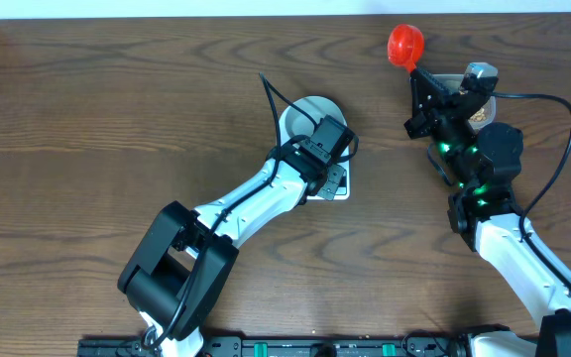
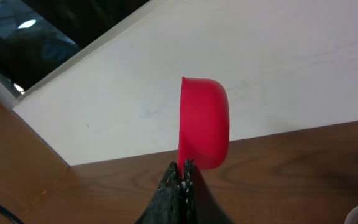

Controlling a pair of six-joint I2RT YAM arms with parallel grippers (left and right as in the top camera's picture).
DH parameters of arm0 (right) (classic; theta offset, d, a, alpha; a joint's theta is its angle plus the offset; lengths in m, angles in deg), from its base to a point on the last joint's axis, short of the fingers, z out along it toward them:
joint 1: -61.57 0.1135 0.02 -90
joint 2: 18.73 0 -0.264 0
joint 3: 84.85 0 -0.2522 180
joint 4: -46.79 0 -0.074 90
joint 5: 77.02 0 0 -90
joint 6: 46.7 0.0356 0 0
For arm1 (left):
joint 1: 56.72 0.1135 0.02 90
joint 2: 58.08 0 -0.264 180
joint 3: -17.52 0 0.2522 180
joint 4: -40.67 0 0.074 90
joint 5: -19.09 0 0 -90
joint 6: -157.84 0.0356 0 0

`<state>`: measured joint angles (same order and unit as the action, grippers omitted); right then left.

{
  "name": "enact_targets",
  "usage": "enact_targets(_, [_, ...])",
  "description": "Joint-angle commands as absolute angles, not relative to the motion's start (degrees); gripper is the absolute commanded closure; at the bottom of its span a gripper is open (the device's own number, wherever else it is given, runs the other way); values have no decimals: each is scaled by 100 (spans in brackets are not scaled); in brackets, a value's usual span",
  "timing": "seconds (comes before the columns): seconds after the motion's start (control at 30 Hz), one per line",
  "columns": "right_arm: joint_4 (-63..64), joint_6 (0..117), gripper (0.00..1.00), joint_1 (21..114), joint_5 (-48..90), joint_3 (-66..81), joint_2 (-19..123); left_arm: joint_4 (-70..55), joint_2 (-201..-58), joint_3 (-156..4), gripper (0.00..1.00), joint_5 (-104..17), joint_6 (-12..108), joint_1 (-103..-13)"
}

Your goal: Scoop item into bowl and weigh 50g on scale

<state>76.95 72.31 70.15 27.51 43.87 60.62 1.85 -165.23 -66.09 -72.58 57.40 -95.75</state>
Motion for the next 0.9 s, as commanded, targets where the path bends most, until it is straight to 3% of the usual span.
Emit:
enact_targets(0.0, [7693,7126,99,6982,2703,4276,6079,220,-16556,-6543,93,-7286,5799,-9571])
enact_targets(0.87, [7691,7128,99,6982,2705,4276,6079,410,-16770,-6394,93,-7007,5799,-9571])
